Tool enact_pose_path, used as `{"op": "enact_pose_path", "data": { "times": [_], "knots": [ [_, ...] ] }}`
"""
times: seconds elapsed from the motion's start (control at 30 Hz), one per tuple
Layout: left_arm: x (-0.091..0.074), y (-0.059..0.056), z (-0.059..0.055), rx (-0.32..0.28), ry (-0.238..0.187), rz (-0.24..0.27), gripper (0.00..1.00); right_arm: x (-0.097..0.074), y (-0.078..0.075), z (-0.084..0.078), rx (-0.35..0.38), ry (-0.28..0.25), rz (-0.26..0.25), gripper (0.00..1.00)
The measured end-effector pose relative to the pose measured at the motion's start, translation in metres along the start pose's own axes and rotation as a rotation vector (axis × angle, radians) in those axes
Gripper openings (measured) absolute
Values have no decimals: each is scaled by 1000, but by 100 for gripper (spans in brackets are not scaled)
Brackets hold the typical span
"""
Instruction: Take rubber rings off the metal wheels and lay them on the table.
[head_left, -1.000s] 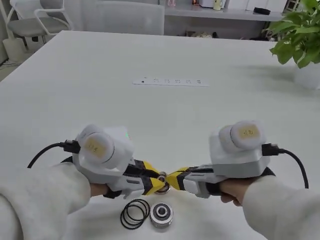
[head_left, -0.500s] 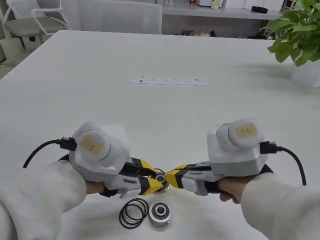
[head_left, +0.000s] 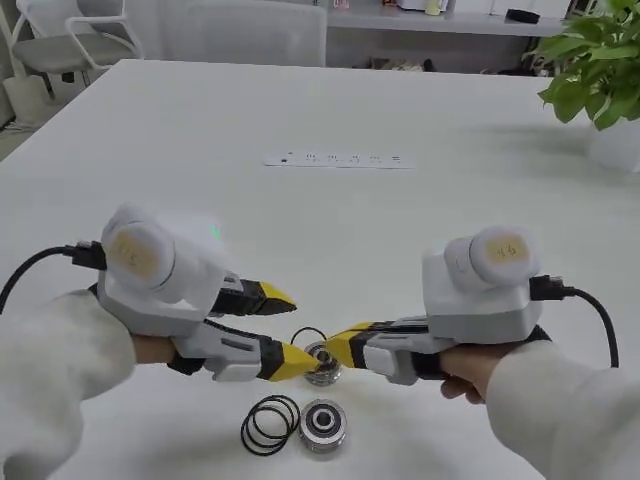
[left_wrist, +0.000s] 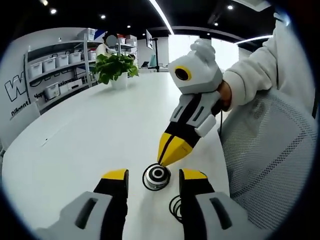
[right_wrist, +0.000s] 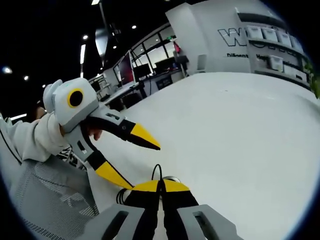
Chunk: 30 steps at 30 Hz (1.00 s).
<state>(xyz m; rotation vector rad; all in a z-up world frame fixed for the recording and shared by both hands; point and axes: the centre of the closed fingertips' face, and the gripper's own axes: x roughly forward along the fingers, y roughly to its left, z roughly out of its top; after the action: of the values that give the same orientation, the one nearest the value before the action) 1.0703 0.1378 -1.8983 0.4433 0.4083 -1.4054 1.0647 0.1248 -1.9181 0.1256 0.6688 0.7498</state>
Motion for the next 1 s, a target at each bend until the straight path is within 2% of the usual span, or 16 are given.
{"op": "enact_pose_path", "data": {
  "times": [0.13, 0.47, 0.6, 0.8, 1.0],
  "knots": [
    [-11, 1, 2, 18, 0, 4, 41, 1, 7, 2, 14, -4, 29, 0],
    [-34, 8, 4, -1, -11, 39, 52, 6, 30, -5, 46, 33, 115, 0],
    [-42, 7, -2, -32, -10, 53, 61, 8, 37, -10, 48, 52, 145, 0],
    [-51, 1, -13, -45, 13, 64, 64, 12, 48, -24, 25, 115, 181, 0],
    [-58, -6, -18, -53, 16, 67, 65, 13, 48, -29, 2, 138, 184, 0]
  ]
}}
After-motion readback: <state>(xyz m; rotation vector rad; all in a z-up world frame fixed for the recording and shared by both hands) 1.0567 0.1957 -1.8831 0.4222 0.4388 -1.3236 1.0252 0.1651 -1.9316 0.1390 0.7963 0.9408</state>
